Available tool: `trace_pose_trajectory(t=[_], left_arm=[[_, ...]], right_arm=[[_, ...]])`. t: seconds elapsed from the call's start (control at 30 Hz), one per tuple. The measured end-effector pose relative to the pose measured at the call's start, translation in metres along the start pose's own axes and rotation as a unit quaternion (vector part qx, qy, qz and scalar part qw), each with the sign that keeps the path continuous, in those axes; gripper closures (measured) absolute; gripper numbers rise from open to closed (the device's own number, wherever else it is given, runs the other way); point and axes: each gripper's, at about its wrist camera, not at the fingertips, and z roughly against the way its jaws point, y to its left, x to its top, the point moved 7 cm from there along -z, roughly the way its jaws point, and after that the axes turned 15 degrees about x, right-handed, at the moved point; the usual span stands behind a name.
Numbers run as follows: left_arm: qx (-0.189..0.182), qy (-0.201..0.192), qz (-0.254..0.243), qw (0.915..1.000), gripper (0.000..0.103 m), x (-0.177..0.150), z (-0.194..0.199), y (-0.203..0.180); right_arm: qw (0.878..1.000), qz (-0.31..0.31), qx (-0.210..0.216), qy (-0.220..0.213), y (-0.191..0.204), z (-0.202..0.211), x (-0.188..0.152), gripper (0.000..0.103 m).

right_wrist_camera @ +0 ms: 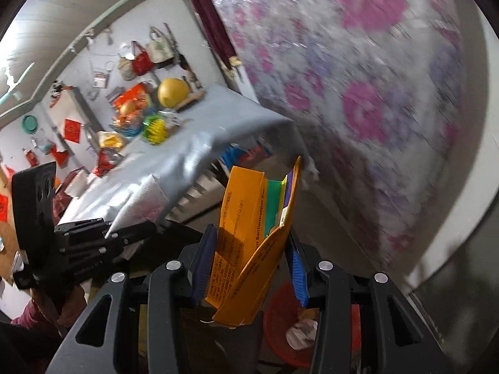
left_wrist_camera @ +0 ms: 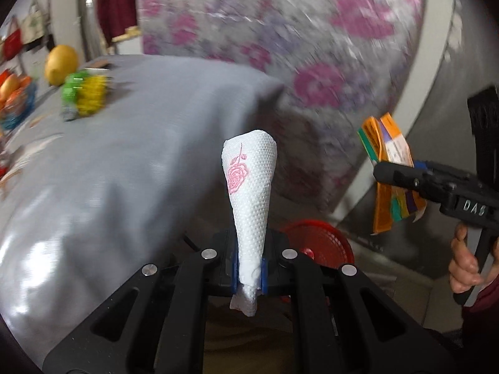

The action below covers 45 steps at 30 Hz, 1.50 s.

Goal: Collect trash
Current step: 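Carry the box and napkin over the wastebasket and open the right gripper, then open the left gripper to drop the napkin into the wastebasket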

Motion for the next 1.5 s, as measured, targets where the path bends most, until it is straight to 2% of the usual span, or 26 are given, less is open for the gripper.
trace_pose_trajectory(t=[0.23,0.77,0.87,0.9,1.1,1.5], left_arm=[[-0.005,0.031,-0.063,0.9975,0.092,-0.017,-0.051,-0.053],[0.017,0.068,-0.133,0.9886,0.092,-0.046,-0.110,-0.096],[0.019,0.070,-0.148,0.9863,0.092,-0.053,-0.115,-0.104],[0.019,0.071,-0.151,0.9858,0.092,-0.054,-0.116,-0.105],[0.018,0.069,-0.159,0.9848,0.090,-0.057,-0.116,-0.110],[0.015,0.066,-0.169,0.9832,0.088,-0.059,-0.114,-0.118]], right_arm=[[0.998,-0.044,-0.031,0.013,-0.047,-0.005,-0.024,0.059],[0.989,-0.095,-0.073,0.091,-0.104,-0.047,-0.094,0.059],[0.985,-0.105,-0.082,0.107,-0.115,-0.056,-0.106,0.058],[0.984,-0.111,-0.084,0.108,-0.118,-0.058,-0.110,0.053],[0.986,-0.116,-0.080,0.095,-0.120,-0.053,-0.106,0.046],[0.988,-0.114,-0.086,0.063,-0.122,-0.036,-0.088,0.044]])
